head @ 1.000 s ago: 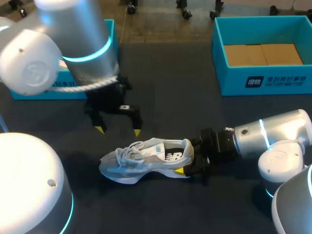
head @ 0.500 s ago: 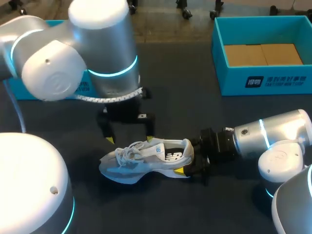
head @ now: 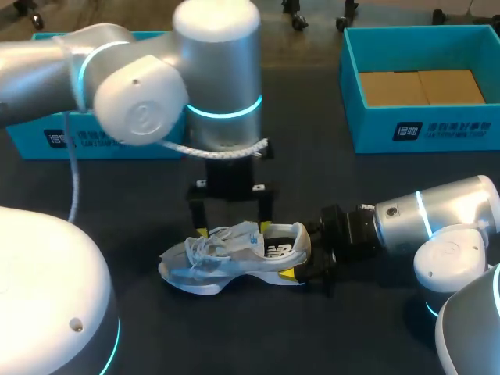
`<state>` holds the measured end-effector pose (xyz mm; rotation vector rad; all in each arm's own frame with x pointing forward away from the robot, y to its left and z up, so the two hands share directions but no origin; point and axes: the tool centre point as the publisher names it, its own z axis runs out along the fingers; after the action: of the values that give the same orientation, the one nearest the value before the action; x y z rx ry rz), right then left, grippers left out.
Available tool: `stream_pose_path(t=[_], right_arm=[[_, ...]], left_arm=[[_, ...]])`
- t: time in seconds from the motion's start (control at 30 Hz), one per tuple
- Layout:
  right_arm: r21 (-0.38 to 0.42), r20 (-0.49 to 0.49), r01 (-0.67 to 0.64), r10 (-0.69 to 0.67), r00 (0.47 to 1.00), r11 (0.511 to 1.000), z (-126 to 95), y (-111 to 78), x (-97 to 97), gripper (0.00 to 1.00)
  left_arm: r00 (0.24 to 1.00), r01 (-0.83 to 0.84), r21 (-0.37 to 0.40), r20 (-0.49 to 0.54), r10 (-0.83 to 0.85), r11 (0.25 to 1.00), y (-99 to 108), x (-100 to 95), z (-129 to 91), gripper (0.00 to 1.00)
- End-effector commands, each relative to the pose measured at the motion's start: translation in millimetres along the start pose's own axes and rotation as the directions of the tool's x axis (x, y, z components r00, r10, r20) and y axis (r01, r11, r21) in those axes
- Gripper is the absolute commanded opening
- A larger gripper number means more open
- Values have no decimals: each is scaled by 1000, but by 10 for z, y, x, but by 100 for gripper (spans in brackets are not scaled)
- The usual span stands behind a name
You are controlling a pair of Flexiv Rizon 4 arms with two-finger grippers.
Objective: Take the shoe out of the shoebox, open the shoe tongue, remove and reinsert the insole, then place the shoe into the shoebox
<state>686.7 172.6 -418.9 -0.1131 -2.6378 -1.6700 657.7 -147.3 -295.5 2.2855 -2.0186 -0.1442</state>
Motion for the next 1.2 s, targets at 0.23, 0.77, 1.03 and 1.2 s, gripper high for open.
stream_pose_path(t=[0.23,0.77,1.03,1.2], right_arm=[[5,1,-1,1,1000,1000,3,11,4,0],[5,1,-1,1,1000,1000,3,11,4,0],[5,1,-1,1,1000,1000,3,11,4,0],[5,1,-1,1,1000,1000,3,11,4,0]], left_arm=[[988,42,21,146,-44,999,-69,387,247,100],[961,77,-46,270,-62,996,-228,274,552,100],[949,95,-51,307,-75,994,-223,195,625,100],[948,94,-51,309,-74,994,-223,157,598,98]])
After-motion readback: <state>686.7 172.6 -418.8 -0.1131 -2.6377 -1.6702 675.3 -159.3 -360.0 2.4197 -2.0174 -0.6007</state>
